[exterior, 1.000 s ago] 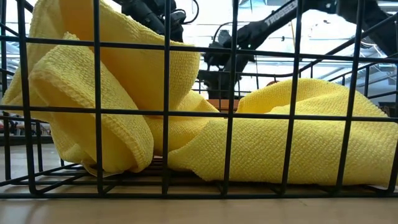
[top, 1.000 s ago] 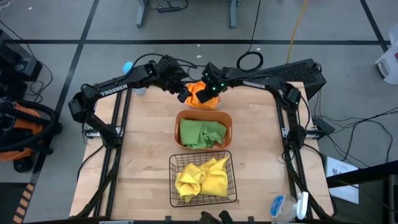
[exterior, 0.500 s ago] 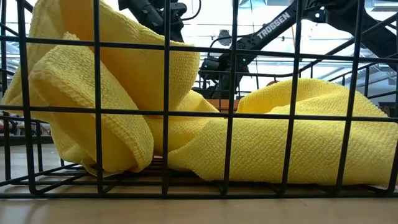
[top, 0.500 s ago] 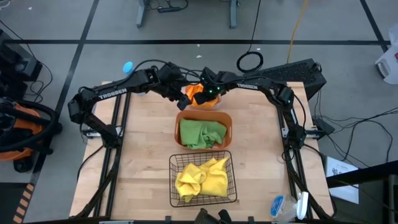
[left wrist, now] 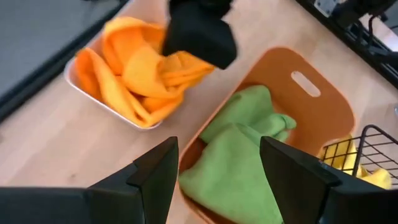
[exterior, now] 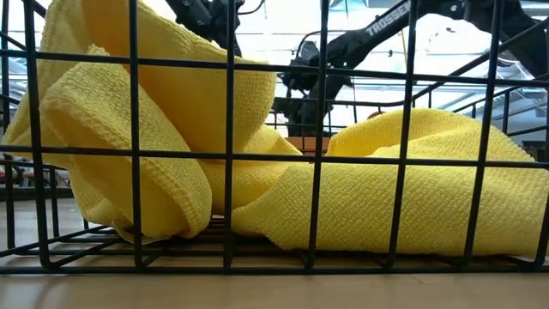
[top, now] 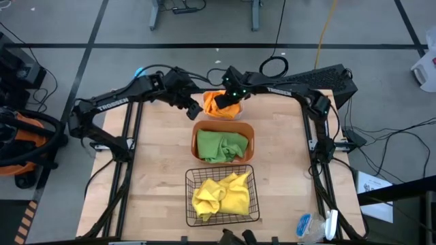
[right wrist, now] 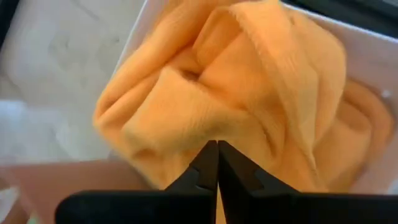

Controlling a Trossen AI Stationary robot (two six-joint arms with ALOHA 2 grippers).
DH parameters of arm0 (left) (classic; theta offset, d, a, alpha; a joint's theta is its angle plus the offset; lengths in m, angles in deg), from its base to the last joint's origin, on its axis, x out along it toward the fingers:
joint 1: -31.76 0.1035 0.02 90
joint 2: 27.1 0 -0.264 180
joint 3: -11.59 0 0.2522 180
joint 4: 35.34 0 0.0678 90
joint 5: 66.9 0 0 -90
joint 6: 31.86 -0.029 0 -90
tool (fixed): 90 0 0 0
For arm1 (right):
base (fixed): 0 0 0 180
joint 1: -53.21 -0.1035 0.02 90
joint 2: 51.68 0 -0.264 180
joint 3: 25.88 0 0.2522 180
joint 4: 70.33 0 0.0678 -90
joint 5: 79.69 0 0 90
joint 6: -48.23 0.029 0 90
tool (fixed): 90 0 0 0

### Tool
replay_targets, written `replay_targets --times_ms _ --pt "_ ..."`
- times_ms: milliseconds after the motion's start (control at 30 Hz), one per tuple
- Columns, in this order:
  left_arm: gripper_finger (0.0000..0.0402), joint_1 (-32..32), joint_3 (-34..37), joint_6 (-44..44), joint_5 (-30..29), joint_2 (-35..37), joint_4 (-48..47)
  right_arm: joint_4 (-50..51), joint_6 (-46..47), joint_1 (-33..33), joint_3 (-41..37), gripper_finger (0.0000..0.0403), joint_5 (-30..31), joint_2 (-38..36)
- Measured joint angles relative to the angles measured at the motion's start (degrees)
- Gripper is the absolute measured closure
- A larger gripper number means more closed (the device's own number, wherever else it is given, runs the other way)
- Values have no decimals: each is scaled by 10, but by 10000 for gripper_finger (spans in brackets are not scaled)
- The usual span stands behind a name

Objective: Sort microfiber towel by color & place in baskets
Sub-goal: Put the orange towel into the white bin

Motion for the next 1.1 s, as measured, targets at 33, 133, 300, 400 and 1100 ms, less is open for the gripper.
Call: replay_targets --times_ms 33,133,300,400,1100 --pt "169 4 0 -3 -2 6 -2 11 0 0 0 403 -2 -8" --pt "169 15 -1 -15 -4 15 -12 46 -10 -6 0 403 -14 -31" --pt "169 23 -1 -25 -5 16 -27 101 -34 -31 -6 403 -11 -42" --pt "169 22 -1 -26 -5 12 -20 60 -16 -40 -28 403 -12 -30" --pt "169 -5 -1 -19 -1 12 -27 -11 41 -3 5 403 34 7"
